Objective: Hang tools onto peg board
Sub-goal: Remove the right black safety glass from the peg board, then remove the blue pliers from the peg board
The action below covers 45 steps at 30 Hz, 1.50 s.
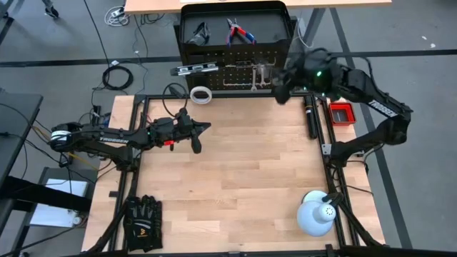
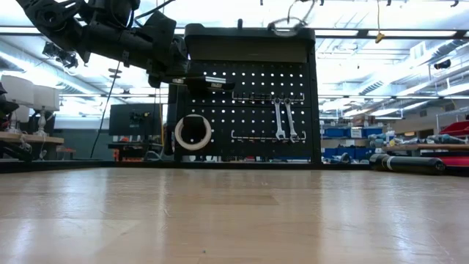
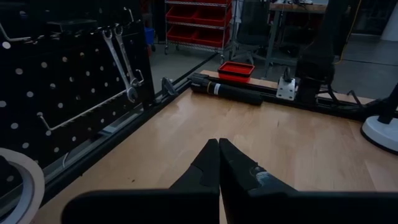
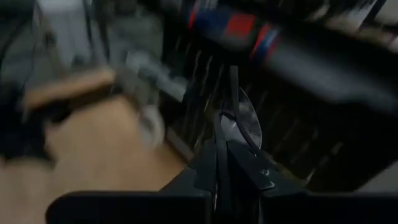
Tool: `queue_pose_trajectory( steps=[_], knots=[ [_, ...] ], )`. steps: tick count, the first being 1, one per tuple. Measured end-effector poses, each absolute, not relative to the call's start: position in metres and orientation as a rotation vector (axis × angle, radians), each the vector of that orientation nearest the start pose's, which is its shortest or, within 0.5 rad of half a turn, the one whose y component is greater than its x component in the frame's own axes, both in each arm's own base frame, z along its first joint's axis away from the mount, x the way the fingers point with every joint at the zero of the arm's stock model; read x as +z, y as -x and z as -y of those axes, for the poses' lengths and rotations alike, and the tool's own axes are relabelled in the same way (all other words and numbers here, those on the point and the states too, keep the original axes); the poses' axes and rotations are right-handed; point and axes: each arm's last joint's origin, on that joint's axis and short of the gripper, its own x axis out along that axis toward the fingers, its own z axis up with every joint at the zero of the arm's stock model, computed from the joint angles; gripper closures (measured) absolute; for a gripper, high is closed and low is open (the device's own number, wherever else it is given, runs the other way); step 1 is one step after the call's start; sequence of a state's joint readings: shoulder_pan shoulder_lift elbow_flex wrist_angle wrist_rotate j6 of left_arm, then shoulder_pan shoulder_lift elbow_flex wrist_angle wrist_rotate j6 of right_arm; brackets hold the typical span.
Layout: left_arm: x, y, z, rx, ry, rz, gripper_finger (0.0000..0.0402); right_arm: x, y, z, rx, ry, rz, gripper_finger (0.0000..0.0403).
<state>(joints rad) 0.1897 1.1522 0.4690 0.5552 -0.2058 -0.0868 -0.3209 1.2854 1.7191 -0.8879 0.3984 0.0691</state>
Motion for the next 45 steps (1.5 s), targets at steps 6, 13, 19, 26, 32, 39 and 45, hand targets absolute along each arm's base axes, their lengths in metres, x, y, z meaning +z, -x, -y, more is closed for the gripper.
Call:
queue_pose_trajectory(
  steps=[6,13,19,26,32,39,45],
  knots=[
    [0.224,-0.231,-0.050,0.401,0.084,-0.111,0.0401,0.429,-0.228,0.067,-0.624,-0.104,-0.674,0.0367],
    [0.224,-0.231,-0.050,0.400,0.084,-0.111,0.0401,0.354,-0.250,0.056,-0.349,-0.191,-0.848,0.0365],
    [0.224,-0.231,-0.050,0.408,0.084,-0.111,0.0401,0.298,-0.258,0.053,-0.136,-0.316,-0.879,0.0363],
    [0.224,-0.230,-0.051,0.420,0.083,-0.111,0.0401,0.254,-0.253,0.050,-0.147,-0.432,-0.932,0.0356],
    [0.224,-0.230,-0.051,0.421,0.083,-0.111,0.0401,0.237,-0.247,0.048,-0.143,-0.471,-0.986,0.0348],
    [0.224,-0.230,-0.051,0.422,0.083,-0.111,0.0401,0.238,-0.249,0.045,-0.136,-0.476,-0.965,0.0319],
    [0.224,-0.230,-0.051,0.422,0.083,-0.111,0.0401,0.254,-0.254,0.046,-0.130,-0.468,-0.918,0.0288]
  ],
)
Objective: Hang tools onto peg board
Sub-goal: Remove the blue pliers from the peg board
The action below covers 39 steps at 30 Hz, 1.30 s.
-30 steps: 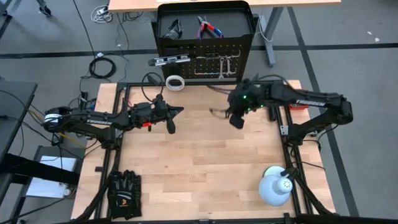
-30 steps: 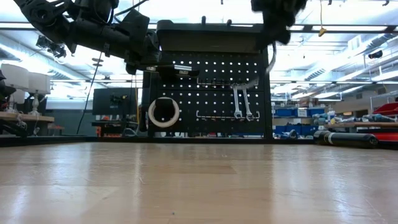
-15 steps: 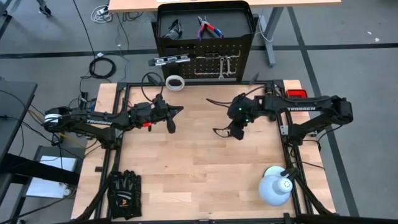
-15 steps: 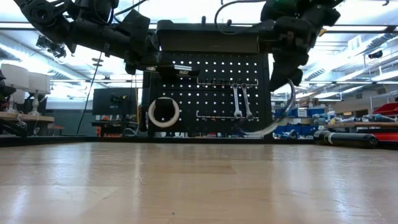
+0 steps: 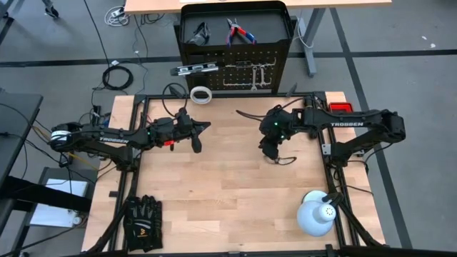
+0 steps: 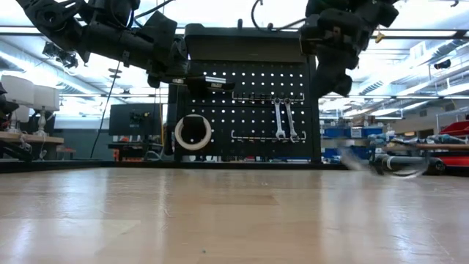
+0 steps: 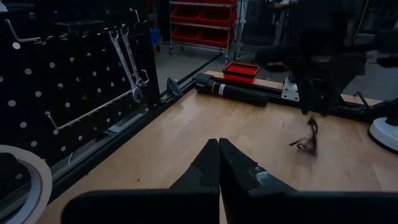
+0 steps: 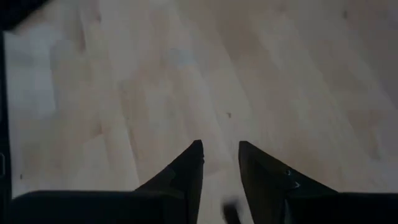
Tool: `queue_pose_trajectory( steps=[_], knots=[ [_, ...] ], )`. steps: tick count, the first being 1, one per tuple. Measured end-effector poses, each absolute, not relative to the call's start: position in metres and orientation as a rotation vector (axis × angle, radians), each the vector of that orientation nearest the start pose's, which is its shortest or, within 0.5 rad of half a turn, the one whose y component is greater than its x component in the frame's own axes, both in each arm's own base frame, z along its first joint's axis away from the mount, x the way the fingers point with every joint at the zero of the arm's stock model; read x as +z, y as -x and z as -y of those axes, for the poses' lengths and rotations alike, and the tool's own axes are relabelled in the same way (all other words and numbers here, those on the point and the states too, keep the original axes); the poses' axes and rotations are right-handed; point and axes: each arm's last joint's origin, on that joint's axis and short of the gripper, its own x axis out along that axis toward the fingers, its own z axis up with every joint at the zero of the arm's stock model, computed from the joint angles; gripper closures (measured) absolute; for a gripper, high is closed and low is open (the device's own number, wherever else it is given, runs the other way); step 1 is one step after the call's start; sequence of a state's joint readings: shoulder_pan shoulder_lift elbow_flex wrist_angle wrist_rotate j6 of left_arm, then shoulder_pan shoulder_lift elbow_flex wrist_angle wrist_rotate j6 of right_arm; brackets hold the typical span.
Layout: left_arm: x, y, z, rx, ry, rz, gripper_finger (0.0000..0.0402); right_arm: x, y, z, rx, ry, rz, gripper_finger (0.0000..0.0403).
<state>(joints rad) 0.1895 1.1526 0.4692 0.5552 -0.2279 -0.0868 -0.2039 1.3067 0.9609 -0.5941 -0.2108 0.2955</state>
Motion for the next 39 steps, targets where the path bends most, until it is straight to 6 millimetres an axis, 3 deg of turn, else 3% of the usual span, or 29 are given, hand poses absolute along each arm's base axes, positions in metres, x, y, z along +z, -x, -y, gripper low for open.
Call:
queue_pose_trajectory(
  steps=[9,15,22,31,34,39],
  knots=[
    [0.224,-0.230,-0.051,0.423,0.083,-0.111,0.0401,0.292,-0.264,0.049,-0.125,-0.410,-0.802,0.0273],
    [0.224,-0.230,-0.051,0.423,0.083,-0.111,0.0401,0.315,-0.268,0.053,-0.306,-0.279,-0.720,0.0274],
    [0.224,-0.230,-0.051,0.422,0.083,-0.111,0.0401,0.357,-0.276,0.061,-0.492,-0.185,-0.586,0.0275],
    [0.224,-0.230,-0.051,0.423,0.083,-0.110,0.0401,0.407,-0.316,0.089,-0.613,-0.049,-0.605,0.0275],
    [0.224,-0.230,-0.051,0.423,0.083,-0.112,0.0401,0.435,-0.324,0.103,-0.677,-0.033,-0.562,0.0275],
    [0.224,-0.230,-0.051,0.423,0.083,-0.111,0.0401,0.492,-0.314,0.120,-0.733,-0.032,-0.373,0.0275]
  ],
)
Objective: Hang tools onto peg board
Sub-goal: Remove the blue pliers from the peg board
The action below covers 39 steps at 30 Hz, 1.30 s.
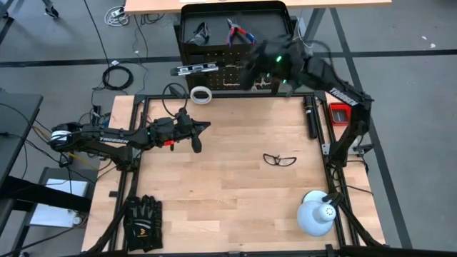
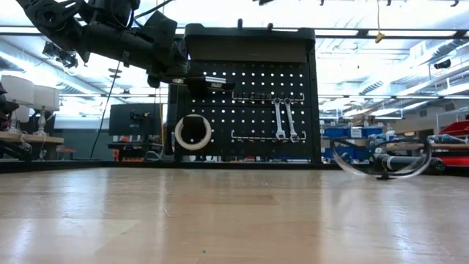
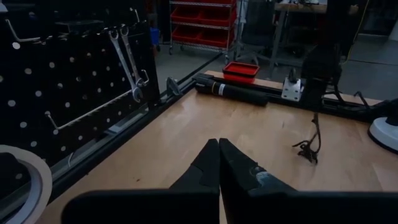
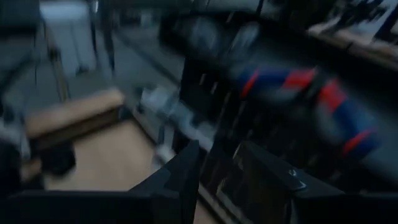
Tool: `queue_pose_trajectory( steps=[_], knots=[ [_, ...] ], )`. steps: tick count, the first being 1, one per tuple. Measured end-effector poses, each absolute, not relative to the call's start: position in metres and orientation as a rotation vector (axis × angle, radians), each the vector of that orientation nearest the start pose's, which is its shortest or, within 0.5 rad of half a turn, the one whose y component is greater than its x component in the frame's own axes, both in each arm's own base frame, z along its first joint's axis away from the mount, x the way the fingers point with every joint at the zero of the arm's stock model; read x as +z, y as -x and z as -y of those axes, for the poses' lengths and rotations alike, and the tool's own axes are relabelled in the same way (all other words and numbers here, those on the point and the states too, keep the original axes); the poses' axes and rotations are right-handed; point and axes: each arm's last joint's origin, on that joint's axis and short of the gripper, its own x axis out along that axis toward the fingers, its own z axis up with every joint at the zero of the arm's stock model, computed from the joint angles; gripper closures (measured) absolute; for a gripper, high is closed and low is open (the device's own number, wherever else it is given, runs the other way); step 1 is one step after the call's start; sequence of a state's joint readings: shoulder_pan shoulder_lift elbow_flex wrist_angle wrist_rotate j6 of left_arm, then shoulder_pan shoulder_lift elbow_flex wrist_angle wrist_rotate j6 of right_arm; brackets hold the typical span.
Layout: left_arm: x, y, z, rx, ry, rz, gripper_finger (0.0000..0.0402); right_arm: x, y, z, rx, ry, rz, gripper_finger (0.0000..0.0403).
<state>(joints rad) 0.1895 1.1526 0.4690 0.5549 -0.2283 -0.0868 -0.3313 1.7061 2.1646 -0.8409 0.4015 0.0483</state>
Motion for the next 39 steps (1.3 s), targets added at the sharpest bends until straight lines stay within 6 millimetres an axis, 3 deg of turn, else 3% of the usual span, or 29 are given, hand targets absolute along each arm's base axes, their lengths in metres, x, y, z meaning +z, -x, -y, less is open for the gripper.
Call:
queue_pose_trajectory(
  steps=[3,6,11,17,25,30,39],
  knots=[
    [0.224,-0.230,-0.051,0.422,0.083,-0.112,0.0401,0.515,-0.303,0.129,-0.772,-0.033,-0.296,0.0274],
    [0.224,-0.230,-0.051,0.423,0.083,-0.112,0.0401,0.524,-0.295,0.139,-0.819,-0.030,-0.277,0.0274],
    [0.224,-0.230,-0.051,0.422,0.083,-0.112,0.0401,0.521,-0.290,0.155,-0.867,0.011,-0.312,0.0254],
    [0.224,-0.230,-0.051,0.422,0.083,-0.111,0.0401,0.516,-0.289,0.173,-0.910,0.004,-0.324,0.0187],
    [0.224,-0.230,-0.051,0.422,0.083,-0.113,0.0401,0.492,-0.313,0.197,-0.919,-0.005,-0.370,0.0124],
    [0.223,-0.230,-0.051,0.422,0.083,-0.121,0.0401,0.493,-0.313,0.209,-0.951,-0.037,-0.311,0.0129],
    [0.223,-0.230,-0.051,0.422,0.092,-0.118,0.0401,0.477,-0.315,0.225,-0.976,-0.079,-0.378,0.0164]
  ],
)
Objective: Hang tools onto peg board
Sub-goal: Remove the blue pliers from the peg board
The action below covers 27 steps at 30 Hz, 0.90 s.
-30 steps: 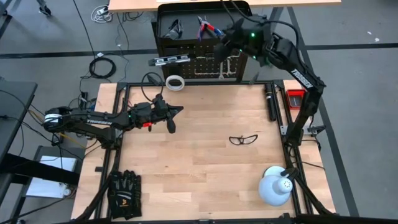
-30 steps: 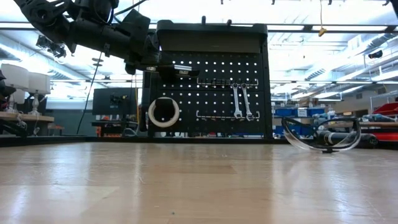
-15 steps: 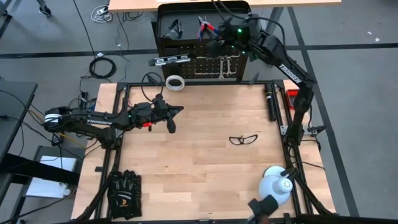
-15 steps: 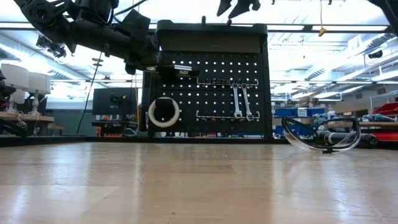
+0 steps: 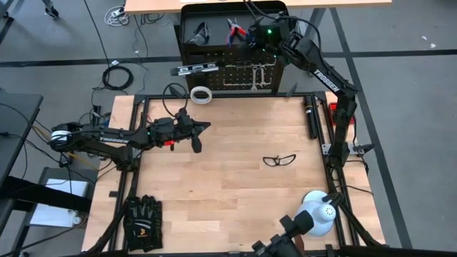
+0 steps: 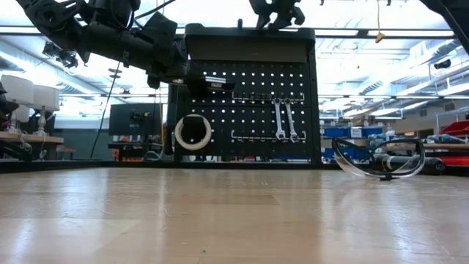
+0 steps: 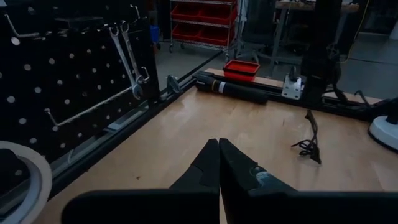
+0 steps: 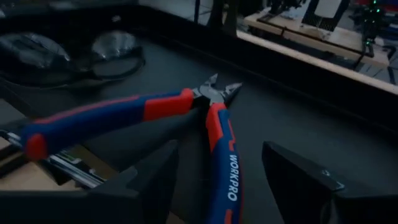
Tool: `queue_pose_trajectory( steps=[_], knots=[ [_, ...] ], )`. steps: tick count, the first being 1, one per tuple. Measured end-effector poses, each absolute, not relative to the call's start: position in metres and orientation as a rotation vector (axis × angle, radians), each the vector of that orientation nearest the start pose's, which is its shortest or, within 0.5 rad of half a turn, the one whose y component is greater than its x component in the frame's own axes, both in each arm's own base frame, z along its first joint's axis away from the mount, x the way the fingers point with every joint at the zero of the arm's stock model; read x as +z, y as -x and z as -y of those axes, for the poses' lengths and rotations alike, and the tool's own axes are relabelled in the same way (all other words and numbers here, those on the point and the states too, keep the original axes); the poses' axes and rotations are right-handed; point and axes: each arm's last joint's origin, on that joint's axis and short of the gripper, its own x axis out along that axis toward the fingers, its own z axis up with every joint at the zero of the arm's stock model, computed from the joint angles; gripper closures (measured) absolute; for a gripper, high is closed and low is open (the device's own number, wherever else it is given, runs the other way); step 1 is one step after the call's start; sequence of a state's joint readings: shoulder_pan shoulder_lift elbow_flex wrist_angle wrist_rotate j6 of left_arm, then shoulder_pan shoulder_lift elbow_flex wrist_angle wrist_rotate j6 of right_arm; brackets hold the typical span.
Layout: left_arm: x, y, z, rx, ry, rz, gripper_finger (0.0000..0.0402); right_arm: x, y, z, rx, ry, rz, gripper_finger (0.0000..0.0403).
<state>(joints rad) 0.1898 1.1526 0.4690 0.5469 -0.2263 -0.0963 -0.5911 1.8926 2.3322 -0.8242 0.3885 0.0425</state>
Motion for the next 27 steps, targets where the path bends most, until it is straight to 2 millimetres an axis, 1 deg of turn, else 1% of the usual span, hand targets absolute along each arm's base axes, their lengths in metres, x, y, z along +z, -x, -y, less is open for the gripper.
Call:
queue_pose_trajectory(
  steps=[9,15,19,25,27],
  knots=[
    [0.2211,-0.2306,-0.0489,0.376,0.117,-0.140,0.0401,0.4750,-0.3173,0.2256,-0.972,-0.072,-0.388,0.0183],
    [0.2191,-0.2302,-0.0489,0.379,0.138,-0.157,0.0401,0.4745,-0.3167,0.2250,-0.970,-0.066,-0.402,0.0209],
    [0.2194,-0.2302,-0.0489,0.380,0.137,-0.155,0.0401,0.4741,-0.3164,0.2245,-0.963,-0.060,-0.414,0.0241],
    [0.2192,-0.2301,-0.0493,0.393,0.134,-0.156,0.0401,0.4738,-0.3160,0.2236,-0.931,-0.044,-0.433,0.0315],
    [0.2194,-0.2301,-0.0494,0.395,0.134,-0.155,0.0401,0.4739,-0.3161,0.2236,-0.930,-0.042,-0.433,0.0334]
  ],
)
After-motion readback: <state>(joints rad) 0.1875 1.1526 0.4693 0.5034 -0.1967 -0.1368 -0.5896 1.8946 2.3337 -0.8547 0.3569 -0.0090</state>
